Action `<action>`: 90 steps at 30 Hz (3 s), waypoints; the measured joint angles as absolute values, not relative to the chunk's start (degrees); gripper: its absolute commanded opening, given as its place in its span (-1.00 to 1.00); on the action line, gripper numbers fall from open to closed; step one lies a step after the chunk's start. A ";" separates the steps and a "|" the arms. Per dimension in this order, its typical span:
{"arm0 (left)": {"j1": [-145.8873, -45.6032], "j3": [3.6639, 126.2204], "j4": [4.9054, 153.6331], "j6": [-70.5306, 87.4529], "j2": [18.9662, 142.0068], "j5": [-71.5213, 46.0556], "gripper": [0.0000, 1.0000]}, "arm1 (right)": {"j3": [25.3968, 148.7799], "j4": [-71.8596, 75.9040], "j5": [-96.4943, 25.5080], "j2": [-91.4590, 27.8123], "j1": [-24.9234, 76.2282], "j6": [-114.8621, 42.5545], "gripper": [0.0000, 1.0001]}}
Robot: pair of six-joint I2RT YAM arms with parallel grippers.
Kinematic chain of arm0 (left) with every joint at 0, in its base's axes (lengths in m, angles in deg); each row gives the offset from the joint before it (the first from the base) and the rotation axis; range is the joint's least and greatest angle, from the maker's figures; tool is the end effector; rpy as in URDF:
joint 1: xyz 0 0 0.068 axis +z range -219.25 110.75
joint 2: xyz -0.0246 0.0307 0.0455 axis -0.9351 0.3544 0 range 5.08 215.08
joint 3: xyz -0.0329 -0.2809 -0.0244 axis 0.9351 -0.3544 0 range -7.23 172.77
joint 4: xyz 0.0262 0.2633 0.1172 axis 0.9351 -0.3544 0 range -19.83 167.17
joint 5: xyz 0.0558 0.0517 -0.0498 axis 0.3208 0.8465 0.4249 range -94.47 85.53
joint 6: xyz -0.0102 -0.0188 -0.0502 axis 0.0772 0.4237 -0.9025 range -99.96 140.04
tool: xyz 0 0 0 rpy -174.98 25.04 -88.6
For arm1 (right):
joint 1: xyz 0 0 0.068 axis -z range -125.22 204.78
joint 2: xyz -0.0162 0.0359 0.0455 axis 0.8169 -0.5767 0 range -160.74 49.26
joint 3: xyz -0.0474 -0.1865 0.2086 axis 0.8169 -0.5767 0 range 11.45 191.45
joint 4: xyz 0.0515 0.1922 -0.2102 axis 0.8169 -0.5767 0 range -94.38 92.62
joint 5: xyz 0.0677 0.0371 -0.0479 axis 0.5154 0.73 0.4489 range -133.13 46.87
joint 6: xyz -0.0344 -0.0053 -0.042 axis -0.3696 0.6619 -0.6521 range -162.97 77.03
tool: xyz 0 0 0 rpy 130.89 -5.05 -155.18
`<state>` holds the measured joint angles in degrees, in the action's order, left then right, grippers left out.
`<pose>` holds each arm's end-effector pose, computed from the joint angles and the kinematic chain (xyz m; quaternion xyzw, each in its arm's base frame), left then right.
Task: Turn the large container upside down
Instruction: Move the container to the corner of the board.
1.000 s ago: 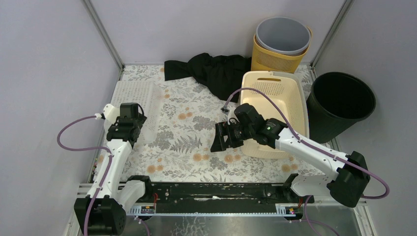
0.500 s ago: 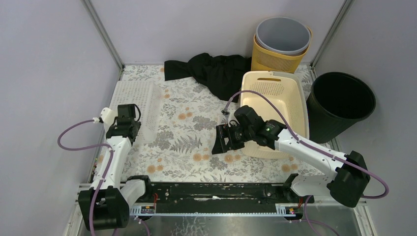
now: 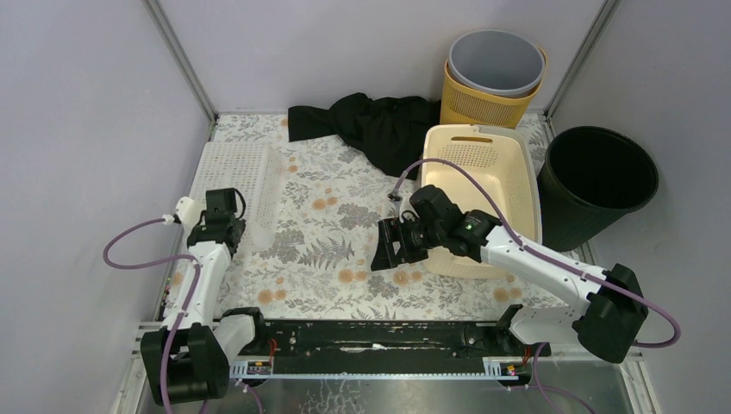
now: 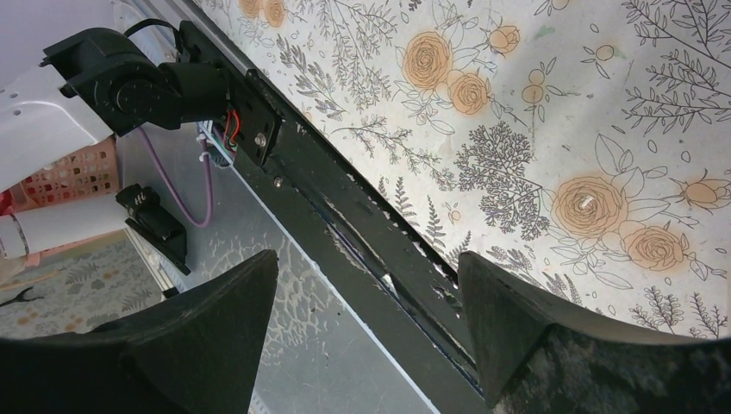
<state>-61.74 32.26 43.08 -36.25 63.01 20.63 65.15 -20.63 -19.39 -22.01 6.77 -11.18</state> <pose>0.2145 0.0440 0.2320 -0.5477 0.7479 0.0579 0.3705 0.1850 0.2275 0.2783 -0.2103 0.8689 0.4048 0.1924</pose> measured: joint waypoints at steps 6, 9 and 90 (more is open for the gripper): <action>-60.93 30.51 44.52 -36.43 64.83 21.11 -0.39 | 65.15 -20.56 -19.43 -22.95 6.44 -10.96 0.66; -60.23 31.10 46.16 -36.16 68.63 21.48 -0.41 | 65.15 -20.10 -19.45 -22.93 6.31 -10.63 0.66; -56.69 66.16 56.96 -34.42 112.91 15.43 -0.43 | 62.24 -20.78 -20.15 -20.39 6.11 -10.72 0.68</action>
<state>-56.69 66.16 56.96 -34.42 112.91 15.43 62.24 -20.78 -20.15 -20.39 6.11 -10.72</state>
